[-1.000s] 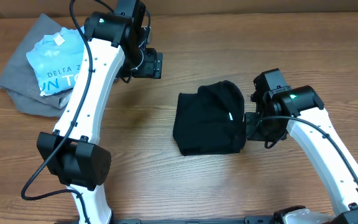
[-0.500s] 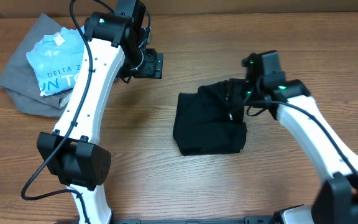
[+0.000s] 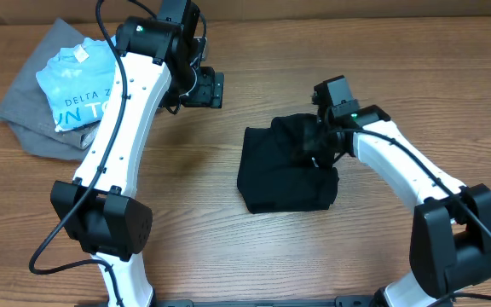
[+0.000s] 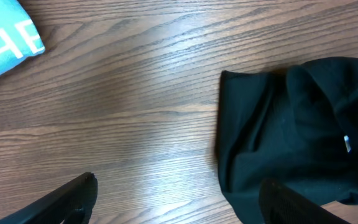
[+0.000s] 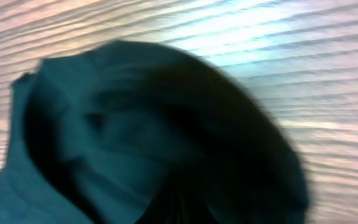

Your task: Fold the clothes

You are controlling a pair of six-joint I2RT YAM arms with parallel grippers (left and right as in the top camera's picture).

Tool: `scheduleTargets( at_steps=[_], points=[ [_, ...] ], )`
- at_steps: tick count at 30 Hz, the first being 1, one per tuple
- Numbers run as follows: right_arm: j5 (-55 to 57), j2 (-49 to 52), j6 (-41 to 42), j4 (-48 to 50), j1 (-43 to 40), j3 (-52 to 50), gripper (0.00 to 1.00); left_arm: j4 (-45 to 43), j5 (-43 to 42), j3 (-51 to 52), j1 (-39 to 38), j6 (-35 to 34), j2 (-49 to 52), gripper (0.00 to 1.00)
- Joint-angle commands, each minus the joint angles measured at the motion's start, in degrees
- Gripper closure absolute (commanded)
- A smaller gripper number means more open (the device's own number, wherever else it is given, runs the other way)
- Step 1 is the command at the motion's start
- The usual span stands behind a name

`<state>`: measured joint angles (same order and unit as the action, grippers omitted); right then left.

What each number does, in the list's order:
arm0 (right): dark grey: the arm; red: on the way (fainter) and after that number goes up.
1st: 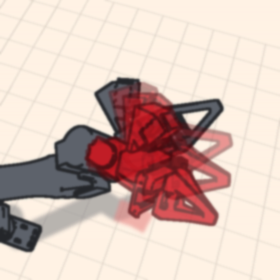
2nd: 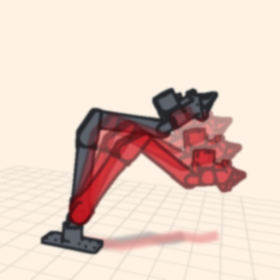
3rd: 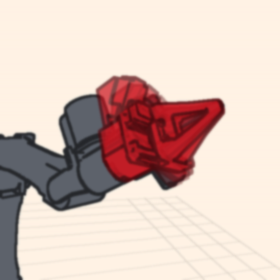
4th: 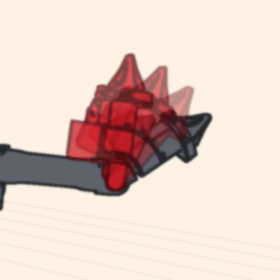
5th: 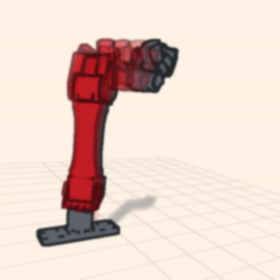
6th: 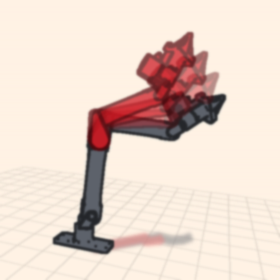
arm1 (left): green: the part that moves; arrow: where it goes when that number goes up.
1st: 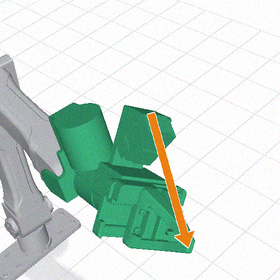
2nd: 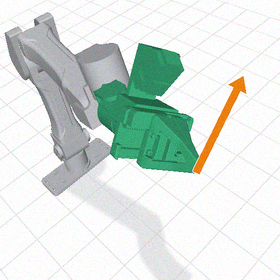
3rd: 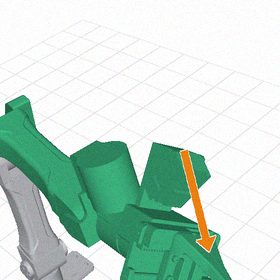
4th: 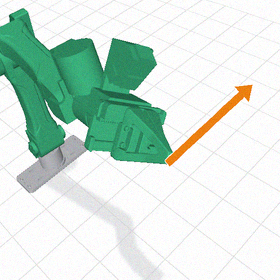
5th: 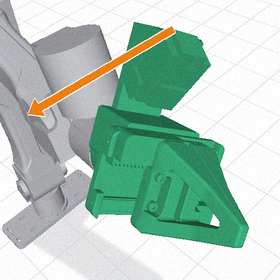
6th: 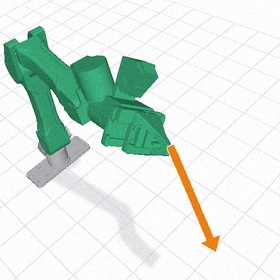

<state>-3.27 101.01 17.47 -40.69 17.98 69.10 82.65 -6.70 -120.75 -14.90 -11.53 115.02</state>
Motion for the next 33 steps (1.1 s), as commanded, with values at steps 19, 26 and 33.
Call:
scheduleTargets(
  at_steps=[19, 26, 33],
  points=[
    [-1.22, -6.16, 4.07, 3.02, 0.07, 3.19, 0.56, -0.46, -0.42, 0.17, -0.13, 1.29, 0.0, 0.14],
    [4.63, 1.99, 9.42, 5.68, 2.6, 3.19, 0.56, -0.11, -0.42, 0.17, -0.13, 1.27, 0.0, 0.14],
    [6.21, 4.24, 11.76, 6.78, 2.58, 3.19, 0.8, -0.17, -0.42, 0.17, -0.13, 1.25, 0.0, 0.14]
  ],
)
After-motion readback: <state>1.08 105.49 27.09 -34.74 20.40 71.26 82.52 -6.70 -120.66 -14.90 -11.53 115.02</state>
